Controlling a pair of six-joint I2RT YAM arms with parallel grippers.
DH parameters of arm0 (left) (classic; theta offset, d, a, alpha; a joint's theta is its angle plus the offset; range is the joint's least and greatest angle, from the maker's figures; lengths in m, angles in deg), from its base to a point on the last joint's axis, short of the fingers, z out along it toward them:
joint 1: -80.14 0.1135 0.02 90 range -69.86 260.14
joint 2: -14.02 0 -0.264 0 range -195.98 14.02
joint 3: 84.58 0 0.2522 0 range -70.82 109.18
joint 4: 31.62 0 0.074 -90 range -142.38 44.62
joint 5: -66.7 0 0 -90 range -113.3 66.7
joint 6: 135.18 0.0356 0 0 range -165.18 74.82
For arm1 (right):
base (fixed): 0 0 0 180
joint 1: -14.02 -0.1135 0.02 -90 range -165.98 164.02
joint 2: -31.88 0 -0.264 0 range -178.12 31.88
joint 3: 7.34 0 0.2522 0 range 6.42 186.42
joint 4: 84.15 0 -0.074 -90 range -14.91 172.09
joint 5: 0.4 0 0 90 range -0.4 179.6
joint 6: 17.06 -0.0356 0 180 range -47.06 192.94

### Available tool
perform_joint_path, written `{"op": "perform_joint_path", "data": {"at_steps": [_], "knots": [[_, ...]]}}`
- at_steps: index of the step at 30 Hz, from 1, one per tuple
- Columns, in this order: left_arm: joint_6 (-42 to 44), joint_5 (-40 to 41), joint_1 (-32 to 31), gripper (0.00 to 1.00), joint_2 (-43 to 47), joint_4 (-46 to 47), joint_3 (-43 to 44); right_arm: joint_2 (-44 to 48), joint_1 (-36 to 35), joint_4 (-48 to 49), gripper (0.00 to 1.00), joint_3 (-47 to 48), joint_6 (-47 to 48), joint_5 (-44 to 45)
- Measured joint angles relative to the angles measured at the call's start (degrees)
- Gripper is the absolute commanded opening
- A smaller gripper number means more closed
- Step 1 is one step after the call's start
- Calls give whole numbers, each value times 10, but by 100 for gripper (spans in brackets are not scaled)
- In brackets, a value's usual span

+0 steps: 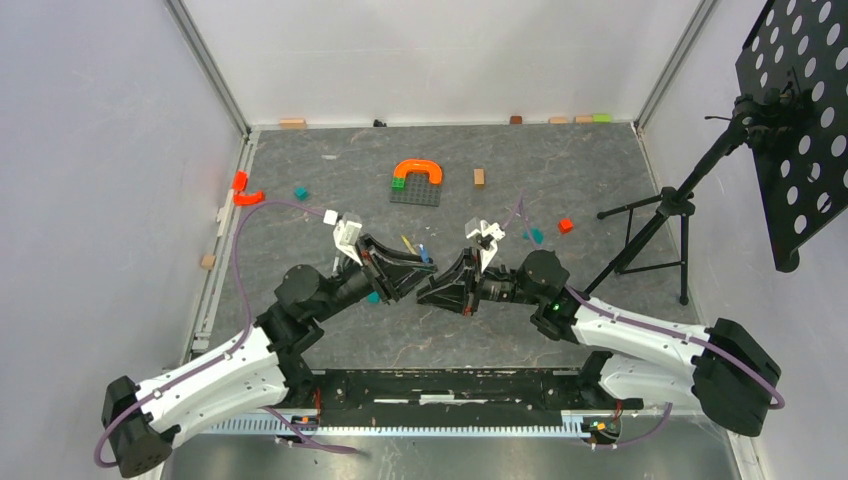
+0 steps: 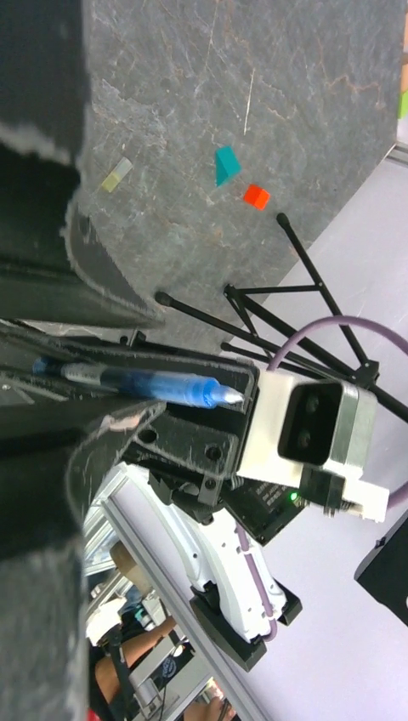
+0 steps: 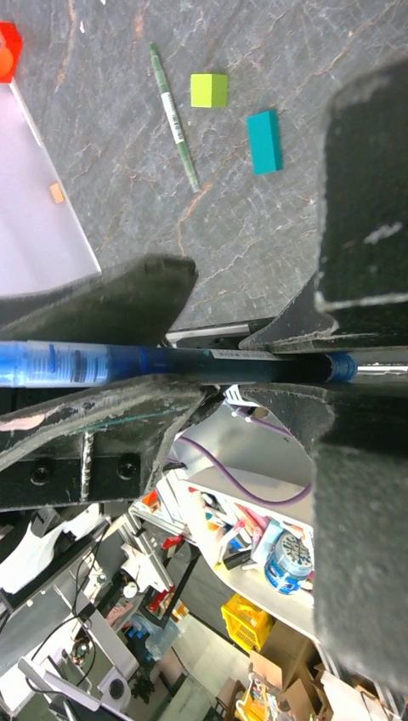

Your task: Insert the pens into the pen caps

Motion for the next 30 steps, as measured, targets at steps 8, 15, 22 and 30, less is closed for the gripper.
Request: {"op": "perform_joint_path", "data": {"at_steps": [8, 15, 22, 30], "knots": [[6, -4, -4, 2, -21, 6, 11, -4, 1, -12, 34, -1, 2, 12], [6, 3, -4, 2, -16, 2, 9, -4, -7, -45, 55, 14, 39, 3], [6, 2, -4, 2, 3, 1, -2, -10, -7, -59, 39, 54, 60, 0], [6, 0, -4, 2, 6, -1, -8, -16, -6, -67, 39, 56, 69, 3]]}}
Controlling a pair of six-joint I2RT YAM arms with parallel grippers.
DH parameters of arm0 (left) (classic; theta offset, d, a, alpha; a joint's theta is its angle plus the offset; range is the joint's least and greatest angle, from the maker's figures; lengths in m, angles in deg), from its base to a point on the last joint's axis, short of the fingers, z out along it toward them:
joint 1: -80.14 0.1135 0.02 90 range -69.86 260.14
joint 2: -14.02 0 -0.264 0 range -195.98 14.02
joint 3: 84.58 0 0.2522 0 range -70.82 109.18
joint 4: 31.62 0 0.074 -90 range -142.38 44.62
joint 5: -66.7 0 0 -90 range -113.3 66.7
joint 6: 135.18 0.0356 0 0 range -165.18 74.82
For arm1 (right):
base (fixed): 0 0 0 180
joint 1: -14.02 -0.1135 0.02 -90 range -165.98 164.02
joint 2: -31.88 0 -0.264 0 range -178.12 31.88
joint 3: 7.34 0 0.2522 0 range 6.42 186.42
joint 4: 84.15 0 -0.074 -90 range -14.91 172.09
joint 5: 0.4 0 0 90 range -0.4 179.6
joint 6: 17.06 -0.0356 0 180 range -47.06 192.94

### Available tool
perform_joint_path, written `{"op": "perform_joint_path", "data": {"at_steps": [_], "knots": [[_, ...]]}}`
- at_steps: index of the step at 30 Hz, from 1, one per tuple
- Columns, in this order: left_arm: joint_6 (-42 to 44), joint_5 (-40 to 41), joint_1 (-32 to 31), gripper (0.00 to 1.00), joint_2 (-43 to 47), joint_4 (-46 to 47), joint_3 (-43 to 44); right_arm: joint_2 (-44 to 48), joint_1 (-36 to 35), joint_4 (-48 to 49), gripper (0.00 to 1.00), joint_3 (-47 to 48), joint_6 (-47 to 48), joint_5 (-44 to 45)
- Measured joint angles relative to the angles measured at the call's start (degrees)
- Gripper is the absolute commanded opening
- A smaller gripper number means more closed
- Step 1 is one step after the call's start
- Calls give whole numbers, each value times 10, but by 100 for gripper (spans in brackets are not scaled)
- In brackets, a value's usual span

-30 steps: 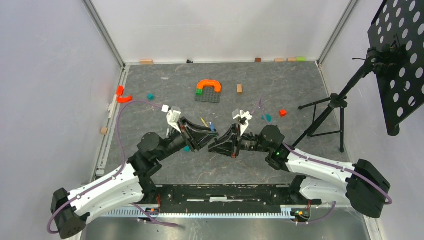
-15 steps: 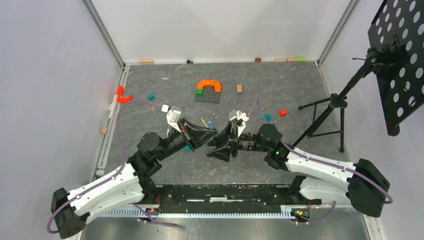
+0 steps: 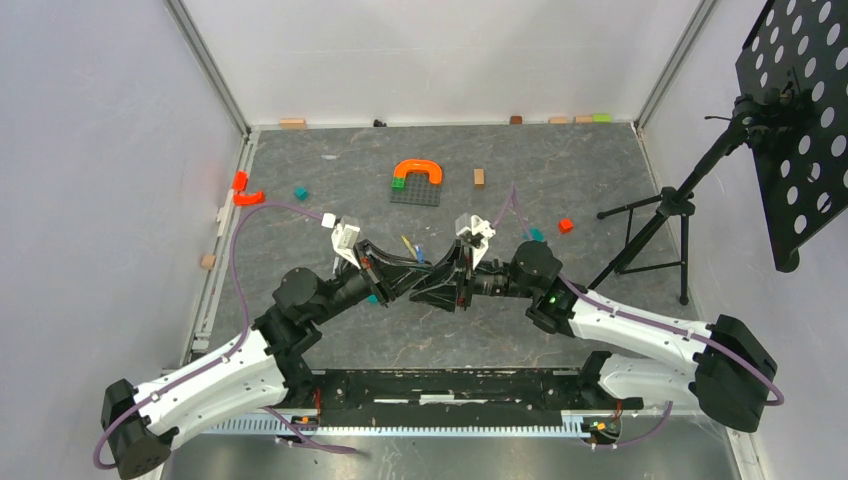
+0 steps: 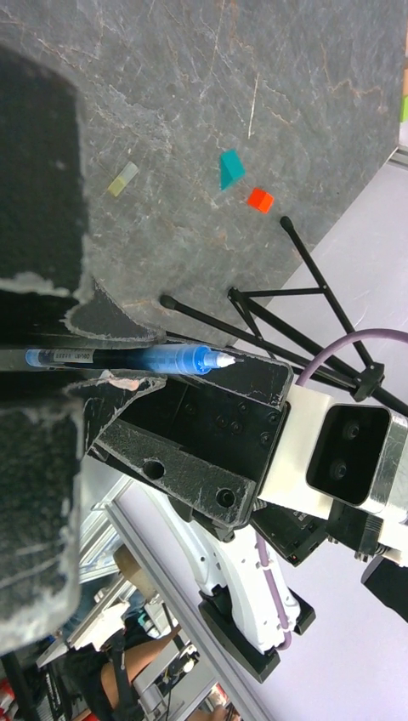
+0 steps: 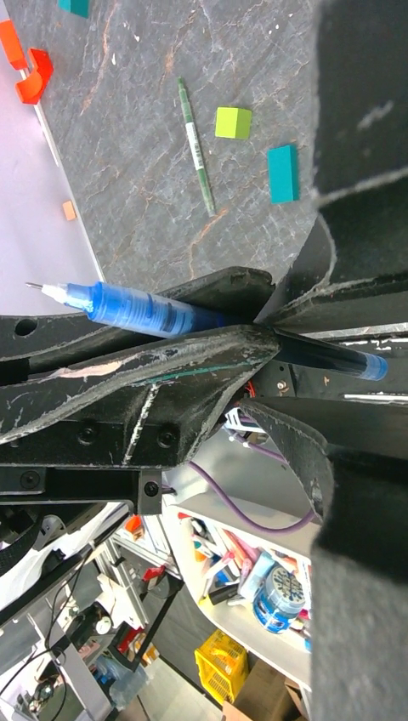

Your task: Insert the pens into the pen caps

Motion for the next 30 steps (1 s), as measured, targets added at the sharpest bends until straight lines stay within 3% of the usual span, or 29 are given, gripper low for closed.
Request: {"op": "perform_joint_path", "data": {"at_steps": [3, 6, 11, 12, 13, 14, 15, 17, 18, 23, 28, 30], "knots": [[0, 0, 0, 2, 2, -7, 0, 0, 0, -5, 40, 0, 5, 2], [0, 0, 0, 2, 2, -14, 0, 0, 0, -8, 32, 0, 7, 4], [3, -5, 0, 2, 2, -11, 0, 0, 2, -14, 2, 0, 5, 11], [7, -5, 0, 3, 1, -11, 0, 0, 4, -17, 0, 0, 0, 13], [10, -5, 0, 12, 0, -11, 0, 0, 4, -19, 0, 0, -3, 15], [11, -5, 0, 35, -1, -11, 0, 0, 5, -21, 0, 0, -3, 17], [13, -5, 0, 64, -3, -12, 0, 0, 5, -23, 0, 0, -3, 19], [21, 0, 0, 93, -6, -17, 1, 5, 5, -36, 0, 0, 6, 26], [23, 6, 0, 99, -9, -26, 5, 9, 4, -44, 0, 0, 12, 31], [47, 96, 3, 100, -29, -136, 59, 54, 3, -137, 0, 0, 33, 137], [66, 214, 30, 100, -115, -267, 184, 103, 3, -280, 0, 0, 32, 328], [64, 243, 59, 95, -161, -313, 246, 112, 3, -343, 0, 1, 22, 405]]}}
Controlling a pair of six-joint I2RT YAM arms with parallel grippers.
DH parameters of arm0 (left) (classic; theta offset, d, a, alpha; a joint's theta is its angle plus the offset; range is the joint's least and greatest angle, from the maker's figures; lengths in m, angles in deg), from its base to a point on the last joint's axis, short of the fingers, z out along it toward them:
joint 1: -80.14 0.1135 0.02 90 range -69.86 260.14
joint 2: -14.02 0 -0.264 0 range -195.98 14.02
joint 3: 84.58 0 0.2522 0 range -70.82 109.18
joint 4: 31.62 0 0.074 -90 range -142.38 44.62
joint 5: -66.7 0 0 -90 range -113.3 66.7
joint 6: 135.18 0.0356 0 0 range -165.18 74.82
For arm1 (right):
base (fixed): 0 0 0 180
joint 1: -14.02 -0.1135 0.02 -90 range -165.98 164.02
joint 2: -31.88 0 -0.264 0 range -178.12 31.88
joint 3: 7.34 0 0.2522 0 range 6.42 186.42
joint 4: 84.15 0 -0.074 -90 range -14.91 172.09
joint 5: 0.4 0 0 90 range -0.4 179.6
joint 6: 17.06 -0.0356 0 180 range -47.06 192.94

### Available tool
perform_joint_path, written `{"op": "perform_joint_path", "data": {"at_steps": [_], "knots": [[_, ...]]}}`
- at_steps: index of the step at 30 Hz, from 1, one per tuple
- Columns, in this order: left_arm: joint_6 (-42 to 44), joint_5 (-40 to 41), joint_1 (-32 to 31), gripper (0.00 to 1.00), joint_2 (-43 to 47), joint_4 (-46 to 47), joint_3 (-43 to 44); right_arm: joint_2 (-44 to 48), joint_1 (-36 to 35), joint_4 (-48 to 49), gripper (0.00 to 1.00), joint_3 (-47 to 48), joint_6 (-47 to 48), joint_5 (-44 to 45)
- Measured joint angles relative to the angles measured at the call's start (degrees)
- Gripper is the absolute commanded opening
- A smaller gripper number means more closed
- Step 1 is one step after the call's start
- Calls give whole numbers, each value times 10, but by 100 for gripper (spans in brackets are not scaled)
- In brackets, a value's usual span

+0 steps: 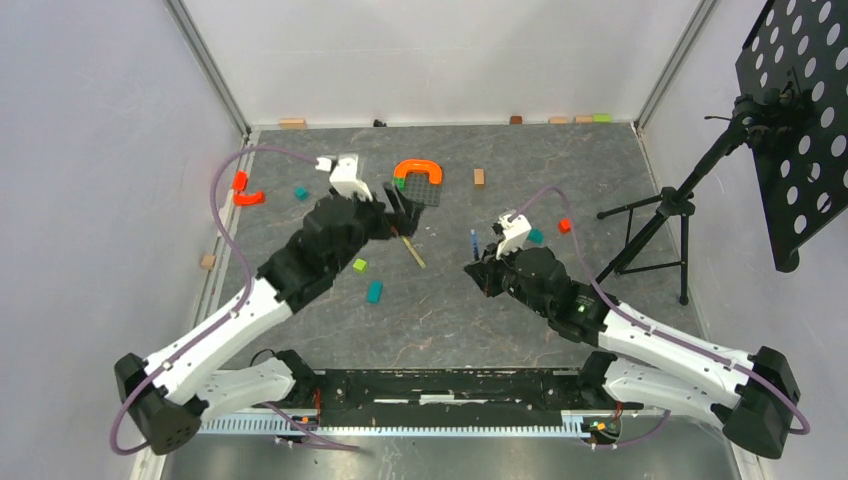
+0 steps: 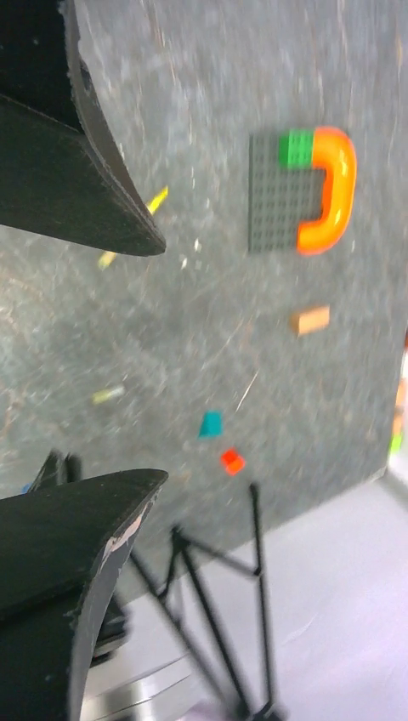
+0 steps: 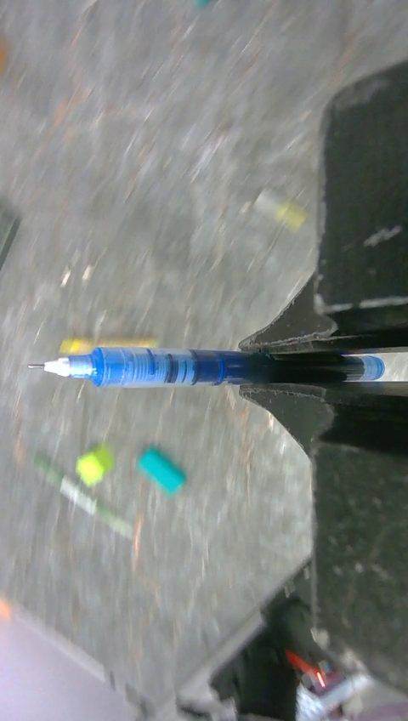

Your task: Insert the pens into the pen caps

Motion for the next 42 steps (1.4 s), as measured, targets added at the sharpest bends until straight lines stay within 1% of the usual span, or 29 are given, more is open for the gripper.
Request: {"op": "perform_joint_path", "data": {"at_steps": [2, 4, 7, 9, 10, 11, 14, 15, 17, 19, 21, 23, 24, 26, 30, 34, 39, 42], "knots": [[-10, 13, 38, 91, -37, -36, 46, 7, 1, -56, 0, 0, -12, 62], [-33, 14, 102, 88, -92, -86, 107, 12, 1, -95, 0, 0, -22, 104], [-77, 12, 205, 84, -210, -150, 210, 20, 1, -136, 0, 0, -32, 149], [-99, 11, 253, 82, -293, -188, 273, 23, 1, -148, 0, 0, -37, 163], [-111, 12, 277, 80, -351, -215, 323, 25, 1, -155, 0, 0, -41, 168], [-119, 12, 292, 79, -396, -228, 358, 26, 1, -160, 0, 0, -44, 172], [-151, 5, 334, 72, -557, -304, 520, 34, 1, -168, 0, -2, -52, 177], [-165, -7, 347, 68, -615, -329, 586, 38, 1, -169, 0, -4, -54, 176], [-195, -31, 370, 65, -712, -353, 692, 50, 1, -169, 0, -14, -58, 176], [-225, -51, 391, 63, -784, -376, 767, 66, 1, -170, 0, -29, -62, 175], [-255, -56, 406, 62, -833, -396, 815, 77, 1, -171, 0, -41, -66, 172], [-286, -54, 421, 60, -865, -406, 844, 83, 1, -172, 0, -49, -67, 169], [-301, -53, 427, 56, -872, -407, 849, 84, 1, -174, 0, -52, -68, 167], [-332, -61, 439, 54, -879, -402, 848, 84, 1, -175, 0, -56, -68, 163], [-389, -94, 459, 53, -888, -360, 844, 82, 1, -174, 0, -58, -66, 158], [-433, -109, 473, 48, -900, -303, 836, 74, 1, -173, 0, -59, -64, 151], [-461, -93, 484, 46, -910, -269, 826, 55, 1, -169, 0, -59, -60, 136], [-473, -96, 489, 45, -934, -248, 829, 50, 1, -162, 0, -61, -58, 129]]}}
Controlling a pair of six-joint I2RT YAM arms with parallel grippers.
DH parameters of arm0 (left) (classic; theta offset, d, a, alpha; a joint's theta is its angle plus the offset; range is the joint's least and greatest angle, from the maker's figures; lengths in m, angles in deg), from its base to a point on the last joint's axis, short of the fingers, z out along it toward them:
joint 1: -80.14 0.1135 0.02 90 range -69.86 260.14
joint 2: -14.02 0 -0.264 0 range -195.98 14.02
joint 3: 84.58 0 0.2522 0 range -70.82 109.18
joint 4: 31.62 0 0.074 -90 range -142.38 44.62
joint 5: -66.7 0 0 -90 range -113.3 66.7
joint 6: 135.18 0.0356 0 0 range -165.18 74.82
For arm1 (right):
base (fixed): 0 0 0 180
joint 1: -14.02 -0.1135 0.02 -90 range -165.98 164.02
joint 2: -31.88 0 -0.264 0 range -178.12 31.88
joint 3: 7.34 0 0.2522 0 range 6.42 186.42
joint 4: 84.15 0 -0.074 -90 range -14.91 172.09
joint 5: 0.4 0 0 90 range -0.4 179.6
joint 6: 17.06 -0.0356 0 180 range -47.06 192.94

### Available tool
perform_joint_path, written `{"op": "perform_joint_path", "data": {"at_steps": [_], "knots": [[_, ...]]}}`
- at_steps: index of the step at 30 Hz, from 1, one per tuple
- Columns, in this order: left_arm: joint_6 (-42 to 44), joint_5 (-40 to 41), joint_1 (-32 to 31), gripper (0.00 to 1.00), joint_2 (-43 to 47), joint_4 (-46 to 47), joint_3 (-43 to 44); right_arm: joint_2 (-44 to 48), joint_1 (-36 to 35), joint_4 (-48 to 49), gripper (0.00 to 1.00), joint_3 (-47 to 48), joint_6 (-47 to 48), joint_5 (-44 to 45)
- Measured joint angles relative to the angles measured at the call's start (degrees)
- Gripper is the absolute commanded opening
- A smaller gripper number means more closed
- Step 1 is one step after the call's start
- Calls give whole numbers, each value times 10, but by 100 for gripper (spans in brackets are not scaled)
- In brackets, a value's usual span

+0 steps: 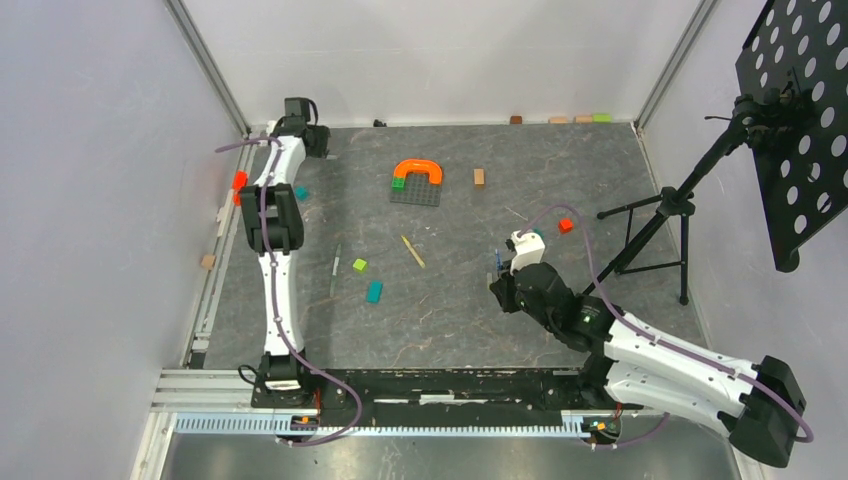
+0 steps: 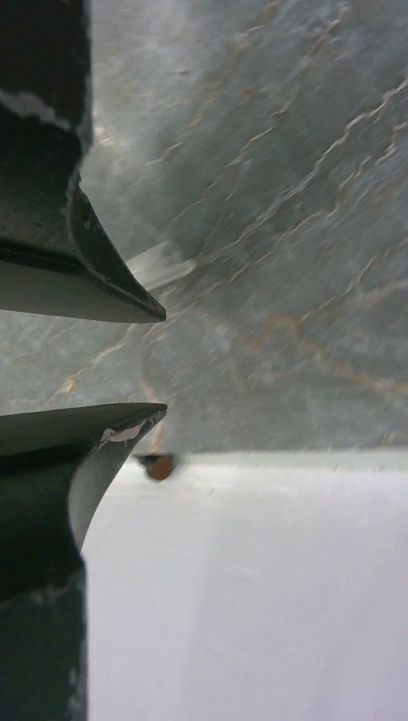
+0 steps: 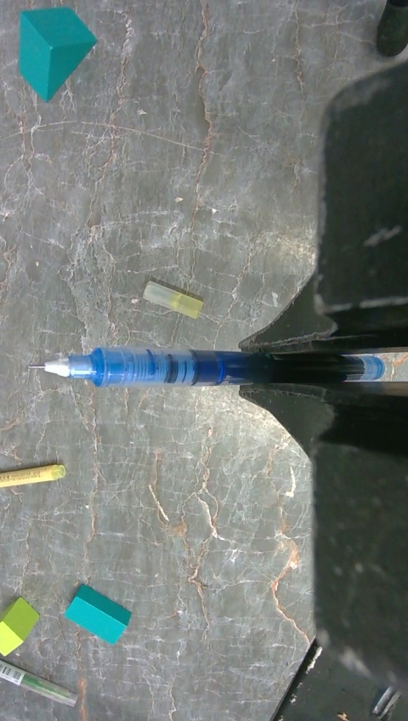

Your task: Insert the pens into the pen caps

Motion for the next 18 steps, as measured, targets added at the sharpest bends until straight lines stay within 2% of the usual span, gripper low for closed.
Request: {"op": "perform_joint_path", "data": {"at_steps": [4, 8, 15, 18], "knots": [[-19, -22, 5, 44, -41, 39, 9, -7, 0, 7, 0, 0, 4, -3], [-24, -27, 6, 38, -50, 56, 14, -13, 0, 9, 0, 0, 7, -8], [-24, -28, 6, 34, -49, 26, 19, -15, 0, 9, 0, 0, 7, -17], [-24, -35, 6, 34, -33, 23, -5, -15, 0, 9, 0, 0, 7, -21]]}}
